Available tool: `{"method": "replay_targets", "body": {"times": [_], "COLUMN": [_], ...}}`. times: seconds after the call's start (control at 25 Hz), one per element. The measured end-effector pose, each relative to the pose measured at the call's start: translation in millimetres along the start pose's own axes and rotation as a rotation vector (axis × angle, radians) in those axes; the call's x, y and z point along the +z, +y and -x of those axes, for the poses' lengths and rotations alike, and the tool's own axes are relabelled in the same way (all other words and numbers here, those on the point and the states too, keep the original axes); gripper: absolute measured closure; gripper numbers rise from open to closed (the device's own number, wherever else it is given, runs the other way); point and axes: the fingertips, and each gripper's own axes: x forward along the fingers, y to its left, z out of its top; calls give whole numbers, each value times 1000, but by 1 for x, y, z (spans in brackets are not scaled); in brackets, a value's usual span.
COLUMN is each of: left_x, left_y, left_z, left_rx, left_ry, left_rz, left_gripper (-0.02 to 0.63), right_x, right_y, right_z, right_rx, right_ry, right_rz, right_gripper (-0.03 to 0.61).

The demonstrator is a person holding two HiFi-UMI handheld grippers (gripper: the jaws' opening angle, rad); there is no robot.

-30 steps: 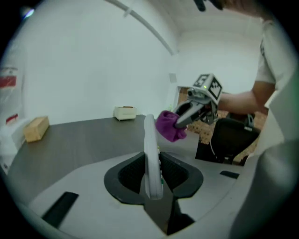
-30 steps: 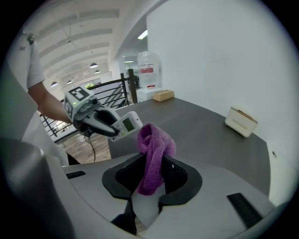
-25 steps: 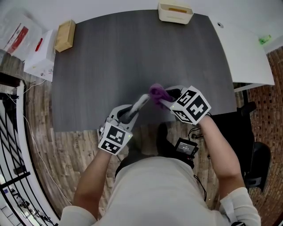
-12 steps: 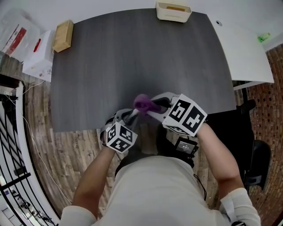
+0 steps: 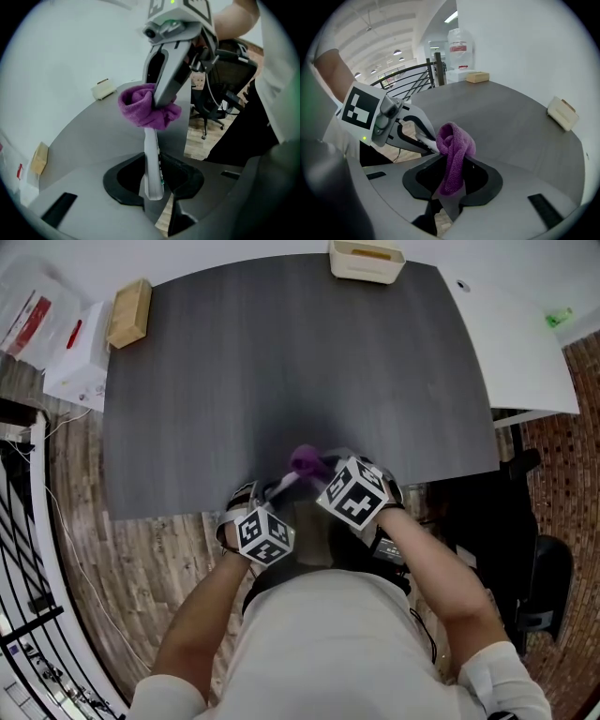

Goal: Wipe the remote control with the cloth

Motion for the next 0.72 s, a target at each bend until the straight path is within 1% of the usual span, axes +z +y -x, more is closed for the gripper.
{"method": "replay_targets", "body": {"times": [0.12,0.28,0.32,0.4,0.44,0.48,0.6,0.72], "left_x": [-1,-2,-3,-7,-11,-16,-29,-31], "left_y": [0,1,2,4,4,2,-7,-9], "left_z": [1,3,4,5,6,5,2,0], "left_rx": [24,39,42,43,38,29,-9,-36], "left_ry": [-38,-83,-93,-102,-100,-95,-81,-89], "left_rz": [3,43,55,80,92,101,129,182], "left_gripper": [512,511,505,462,429,413,408,410], "right_x": [-1,-2,-3,-3,-4,-4,-4,-5], "right_y": [0,0,1,1,1,1,0,0], "right_z": [-1,-1,-1,-2,-2,-2,-3,-1], "right_rx": [0,-4,-3,-3,-5,-7,-11,-8], "right_ry": [6,16,18,21,21,20,16,14], "right_rz": [2,20,22,25,25,23,15,7], "right_gripper": [471,471,471,471,471,471,471,471]}}
